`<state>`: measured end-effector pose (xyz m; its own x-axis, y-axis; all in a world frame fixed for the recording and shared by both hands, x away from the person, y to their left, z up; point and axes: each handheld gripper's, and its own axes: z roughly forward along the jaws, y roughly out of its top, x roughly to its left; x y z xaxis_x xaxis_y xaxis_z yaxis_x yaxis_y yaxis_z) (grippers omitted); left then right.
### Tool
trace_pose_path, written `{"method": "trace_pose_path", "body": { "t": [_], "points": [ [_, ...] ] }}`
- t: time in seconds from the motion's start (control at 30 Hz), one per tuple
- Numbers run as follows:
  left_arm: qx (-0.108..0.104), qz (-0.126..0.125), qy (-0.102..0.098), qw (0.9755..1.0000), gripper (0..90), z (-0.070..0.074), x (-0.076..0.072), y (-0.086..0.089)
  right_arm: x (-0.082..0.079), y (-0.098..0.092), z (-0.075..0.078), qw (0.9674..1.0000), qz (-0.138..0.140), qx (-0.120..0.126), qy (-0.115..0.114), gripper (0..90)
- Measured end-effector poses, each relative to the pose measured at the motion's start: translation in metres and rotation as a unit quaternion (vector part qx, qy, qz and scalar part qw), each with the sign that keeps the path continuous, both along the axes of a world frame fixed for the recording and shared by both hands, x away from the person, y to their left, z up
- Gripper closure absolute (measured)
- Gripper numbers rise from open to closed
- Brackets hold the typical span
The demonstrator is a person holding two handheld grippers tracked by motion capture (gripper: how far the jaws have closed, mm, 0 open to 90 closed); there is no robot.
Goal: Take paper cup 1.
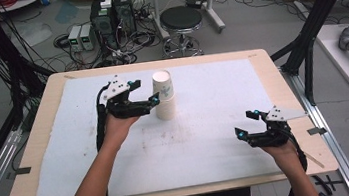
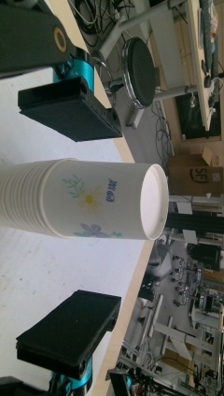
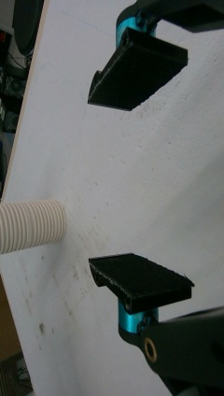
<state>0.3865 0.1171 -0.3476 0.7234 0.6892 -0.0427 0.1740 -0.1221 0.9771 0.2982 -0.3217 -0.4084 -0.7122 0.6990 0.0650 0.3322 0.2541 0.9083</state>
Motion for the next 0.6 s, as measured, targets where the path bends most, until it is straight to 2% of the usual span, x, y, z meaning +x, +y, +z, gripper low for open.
{"method": "trace_pose_path", "body": {
  "t": [0.33,0.6],
  "points": [
    [0.015,0.006,0.014,0.9998,16.3,0.006,0.025,-0.019,0.001,0.001,0.000,1.0000,0.002,0.001,-0.001,19.5],
    [0.018,0.004,0.023,0.9996,16.3,0.005,0.038,-0.031,0.001,0.001,0.000,1.0000,0.003,0.003,0.002,19.6]
  ]
}}
